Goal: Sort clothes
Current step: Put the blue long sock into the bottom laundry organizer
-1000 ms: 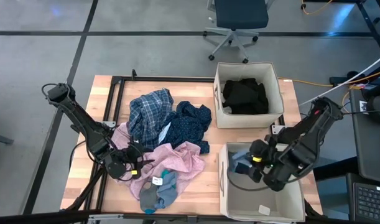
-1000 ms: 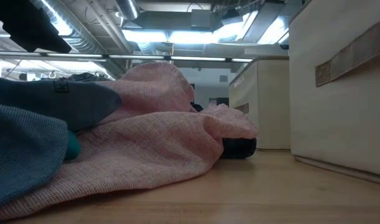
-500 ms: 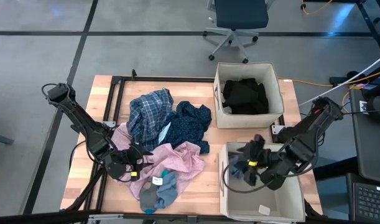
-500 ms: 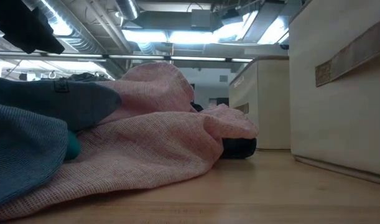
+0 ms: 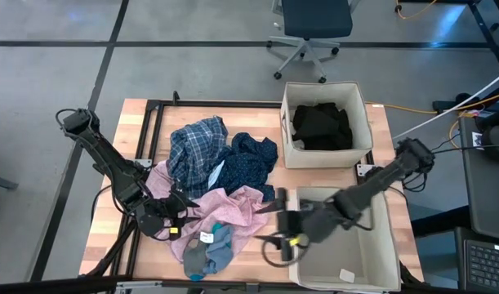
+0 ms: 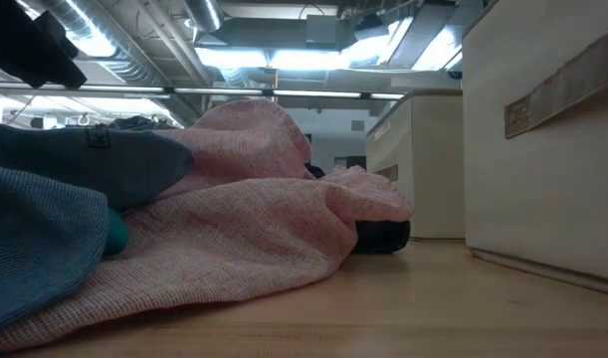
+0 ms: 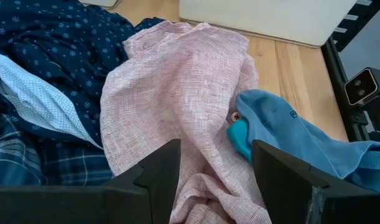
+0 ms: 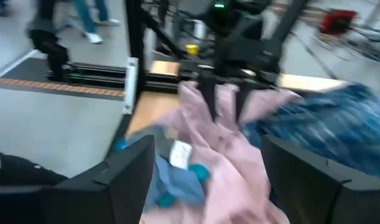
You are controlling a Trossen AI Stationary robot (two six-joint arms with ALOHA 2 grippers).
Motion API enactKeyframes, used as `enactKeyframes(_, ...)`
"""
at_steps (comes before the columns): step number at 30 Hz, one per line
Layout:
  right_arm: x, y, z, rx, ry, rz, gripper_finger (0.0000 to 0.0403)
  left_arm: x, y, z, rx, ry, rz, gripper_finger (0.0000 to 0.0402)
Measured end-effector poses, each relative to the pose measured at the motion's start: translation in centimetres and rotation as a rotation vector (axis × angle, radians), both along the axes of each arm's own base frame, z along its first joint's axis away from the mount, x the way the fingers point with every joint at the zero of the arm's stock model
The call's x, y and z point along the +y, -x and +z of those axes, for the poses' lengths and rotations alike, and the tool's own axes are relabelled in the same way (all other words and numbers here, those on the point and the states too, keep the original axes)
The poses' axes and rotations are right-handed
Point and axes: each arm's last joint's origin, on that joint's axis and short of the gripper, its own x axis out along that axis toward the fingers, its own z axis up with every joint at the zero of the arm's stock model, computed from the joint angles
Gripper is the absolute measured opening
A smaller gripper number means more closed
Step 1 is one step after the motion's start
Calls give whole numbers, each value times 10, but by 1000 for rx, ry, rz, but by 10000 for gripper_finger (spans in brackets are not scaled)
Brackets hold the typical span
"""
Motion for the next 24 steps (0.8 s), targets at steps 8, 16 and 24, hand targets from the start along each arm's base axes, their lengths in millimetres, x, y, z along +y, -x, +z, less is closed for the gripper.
enactKeyframes(8,-12,-63,-42,-41,-50,181,291,0,0,0,3,-19,-10,186)
enactKeyframes(16,-15,-108,-111,-7,-37,250,291,0,-1,0,0,-19,-10,186)
enactKeyframes(24,-15,-123,-180,144,21,262,291,2,1,-7,9,-9,6,186)
